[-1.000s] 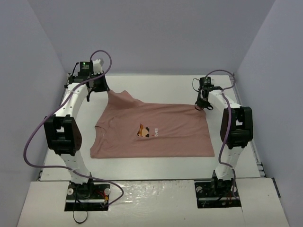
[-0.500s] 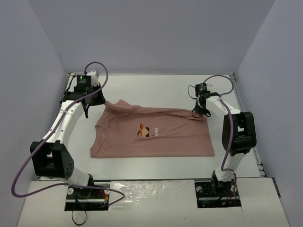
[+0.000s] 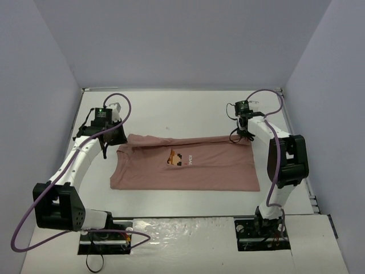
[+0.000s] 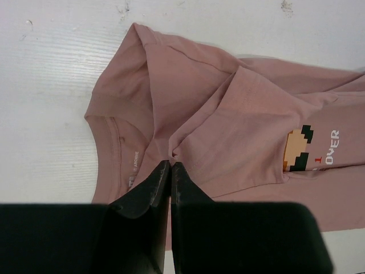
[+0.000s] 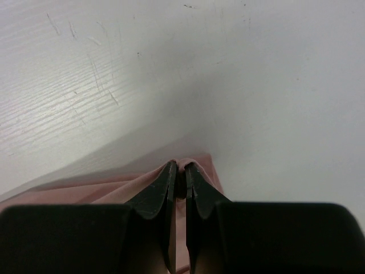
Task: Fold and stack the t-shirts
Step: Fold the other side of the tshirt into a rectangle
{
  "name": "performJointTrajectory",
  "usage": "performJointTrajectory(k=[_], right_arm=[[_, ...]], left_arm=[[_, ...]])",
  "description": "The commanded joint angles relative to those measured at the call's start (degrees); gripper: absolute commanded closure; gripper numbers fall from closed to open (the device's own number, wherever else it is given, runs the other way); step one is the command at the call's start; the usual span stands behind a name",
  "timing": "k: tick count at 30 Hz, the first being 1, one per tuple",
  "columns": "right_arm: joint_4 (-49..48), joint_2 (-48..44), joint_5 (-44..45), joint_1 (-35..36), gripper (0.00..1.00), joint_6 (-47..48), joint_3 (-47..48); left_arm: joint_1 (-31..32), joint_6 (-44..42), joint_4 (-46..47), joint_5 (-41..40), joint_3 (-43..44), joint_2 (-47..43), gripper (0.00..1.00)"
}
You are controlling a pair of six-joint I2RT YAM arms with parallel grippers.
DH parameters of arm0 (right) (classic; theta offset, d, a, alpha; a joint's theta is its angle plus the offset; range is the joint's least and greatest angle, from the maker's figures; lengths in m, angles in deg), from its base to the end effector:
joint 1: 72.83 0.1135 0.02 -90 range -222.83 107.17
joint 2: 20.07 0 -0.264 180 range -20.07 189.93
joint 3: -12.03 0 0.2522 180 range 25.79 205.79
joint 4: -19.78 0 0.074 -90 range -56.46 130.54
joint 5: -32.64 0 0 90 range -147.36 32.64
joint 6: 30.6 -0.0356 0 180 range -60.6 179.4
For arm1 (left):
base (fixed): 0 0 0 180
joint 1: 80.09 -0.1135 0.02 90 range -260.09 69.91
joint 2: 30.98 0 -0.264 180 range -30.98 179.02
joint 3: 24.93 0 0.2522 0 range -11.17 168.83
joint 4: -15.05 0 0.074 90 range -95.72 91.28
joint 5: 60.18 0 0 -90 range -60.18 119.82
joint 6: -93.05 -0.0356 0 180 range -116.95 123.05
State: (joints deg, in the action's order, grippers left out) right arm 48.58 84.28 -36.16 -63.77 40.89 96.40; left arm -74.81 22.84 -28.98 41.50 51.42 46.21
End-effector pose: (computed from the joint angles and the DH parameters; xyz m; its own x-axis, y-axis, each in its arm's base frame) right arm 0.3902 0.0492 0.2025 -0.6763 0.1919 -0.7112 0.3197 0.9462 -0.0487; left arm 0.2889 -0.0339 0.2904 -0.7399 -0.2646 -0.6185 -0.0186 0.9271 -0.3743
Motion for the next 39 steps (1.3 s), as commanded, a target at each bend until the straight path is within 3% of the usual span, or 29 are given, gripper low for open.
performJointTrajectory(k=[1,13,27,32,39], right_arm=[[-2.2,-4.3,3.3,0.2,1.0,1.0,1.2],[-4.2,-11.3,7.4,3.4,1.0,-1.0,-8.4],[-5.1,-11.7,6.4,3.7,1.0,-6.9,-14.8],[-5.0,-14.7,4.4,4.6,0.89,-7.4,-16.6],[-3.4,-25.7,-1.0,4.3,0.73,-10.5,-22.0]], left_arm=[[0.1,0.6,1.6,-0.8,0.5,-4.2,1.0],[0.2,1.8,1.2,-0.2,-5.1,-6.4,1.0],[0.2,5.9,-0.6,-0.2,-12.7,-8.3,1.0],[0.3,7.7,-2.5,-1.1,-13.2,-8.9,1.0],[0.2,8.4,-5.3,-1.9,-12.5,-11.9,1.0]])
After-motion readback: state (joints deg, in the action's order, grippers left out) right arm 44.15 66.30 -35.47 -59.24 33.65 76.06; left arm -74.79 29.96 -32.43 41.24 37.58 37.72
